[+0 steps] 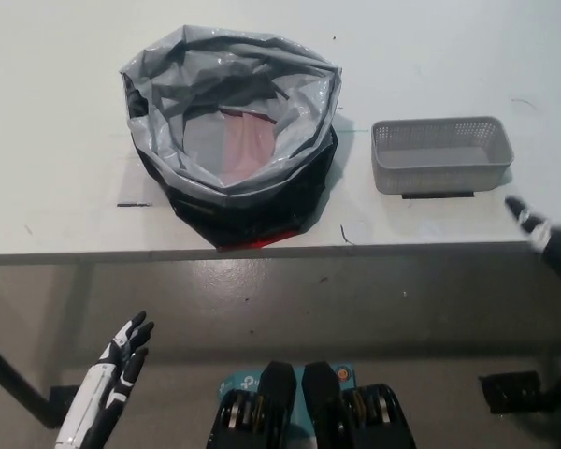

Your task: Use the right hand to pick up a small rectangular container and put it into a plastic bag and lift the bag

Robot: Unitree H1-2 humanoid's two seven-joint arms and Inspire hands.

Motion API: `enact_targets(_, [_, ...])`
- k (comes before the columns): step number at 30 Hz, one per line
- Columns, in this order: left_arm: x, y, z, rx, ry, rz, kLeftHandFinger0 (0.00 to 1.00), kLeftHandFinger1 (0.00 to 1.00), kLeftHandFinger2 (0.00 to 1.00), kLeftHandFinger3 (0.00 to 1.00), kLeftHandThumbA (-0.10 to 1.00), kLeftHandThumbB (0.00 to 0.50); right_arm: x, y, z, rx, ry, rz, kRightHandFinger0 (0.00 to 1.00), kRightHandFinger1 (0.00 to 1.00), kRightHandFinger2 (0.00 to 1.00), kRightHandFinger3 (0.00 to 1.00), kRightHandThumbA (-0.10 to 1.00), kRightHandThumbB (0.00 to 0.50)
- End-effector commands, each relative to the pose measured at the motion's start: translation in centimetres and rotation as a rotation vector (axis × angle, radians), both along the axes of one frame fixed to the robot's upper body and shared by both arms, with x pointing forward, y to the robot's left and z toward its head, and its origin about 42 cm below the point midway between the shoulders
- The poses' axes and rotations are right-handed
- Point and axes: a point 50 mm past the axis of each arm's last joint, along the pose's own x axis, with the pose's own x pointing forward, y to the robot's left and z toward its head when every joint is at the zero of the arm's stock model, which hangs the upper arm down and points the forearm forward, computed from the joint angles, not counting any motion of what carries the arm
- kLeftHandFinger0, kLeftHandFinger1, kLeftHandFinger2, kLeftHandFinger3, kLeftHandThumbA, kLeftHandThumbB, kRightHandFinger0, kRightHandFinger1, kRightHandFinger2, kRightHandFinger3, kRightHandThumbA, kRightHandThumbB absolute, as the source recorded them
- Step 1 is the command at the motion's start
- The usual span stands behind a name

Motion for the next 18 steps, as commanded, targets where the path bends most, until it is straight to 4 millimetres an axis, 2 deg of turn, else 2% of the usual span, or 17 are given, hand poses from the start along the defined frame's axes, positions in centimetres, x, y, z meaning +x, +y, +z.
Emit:
enact_targets(1, [0.6, -1.8, 2.7, 0.012, -0.130, -0.077, 1.00, 1.00, 1.00, 1.00, 0.95, 0.264, 3.8, -2.0, 8.8, -0.180, 0.099, -0.040, 1.00, 1.00, 1.00, 1.00, 1.00, 0.360])
enact_targets(4, [0.7, -2.5, 2.9, 0.023, -0.137, -0.095, 1.00, 1.00, 1.00, 1.00, 0.96, 0.269, 6.9, -1.6, 12.8, -0.301, 0.157, -0.049, 1.00, 1.00, 1.00, 1.00, 0.92, 0.360])
enact_targets(7, [0.8, -2.7, 2.9, 0.032, -0.132, -0.106, 1.00, 1.00, 1.00, 1.00, 0.96, 0.262, 9.3, -1.0, 14.6, -0.398, 0.244, -0.066, 1.00, 1.00, 1.00, 1.00, 0.90, 0.404])
enact_targets(8, [0.9, -2.7, 2.9, 0.033, -0.130, -0.109, 1.00, 1.00, 1.00, 1.00, 0.96, 0.256, 9.8, -0.8, 14.8, -0.416, 0.267, -0.066, 1.00, 1.00, 1.00, 1.00, 0.87, 0.385])
enact_targets(10, [0.9, -2.8, 2.8, 0.038, -0.123, -0.118, 1.00, 1.00, 1.00, 1.00, 0.96, 0.261, 12.0, 0.0, 15.6, -0.501, 0.349, -0.058, 1.00, 1.00, 1.00, 1.00, 0.90, 0.422])
enact_targets(11, [1.0, -2.9, 2.7, 0.038, -0.121, -0.121, 1.00, 1.00, 1.00, 1.00, 0.97, 0.263, 13.1, 0.7, 16.0, -0.546, 0.392, -0.051, 1.00, 1.00, 1.00, 1.00, 0.90, 0.422])
enact_targets(16, [1.1, -3.0, 2.6, 0.047, -0.118, -0.126, 1.00, 1.00, 1.00, 1.00, 0.98, 0.266, 16.5, 3.0, 16.7, -0.676, 0.576, -0.043, 1.00, 1.00, 1.00, 1.00, 0.95, 0.463])
enact_targets(18, [1.1, -3.0, 2.6, 0.045, -0.118, -0.127, 1.00, 1.00, 1.00, 1.00, 0.97, 0.267, 17.7, 3.7, 16.7, -0.680, 0.662, -0.021, 1.00, 1.00, 1.00, 1.00, 0.92, 0.477])
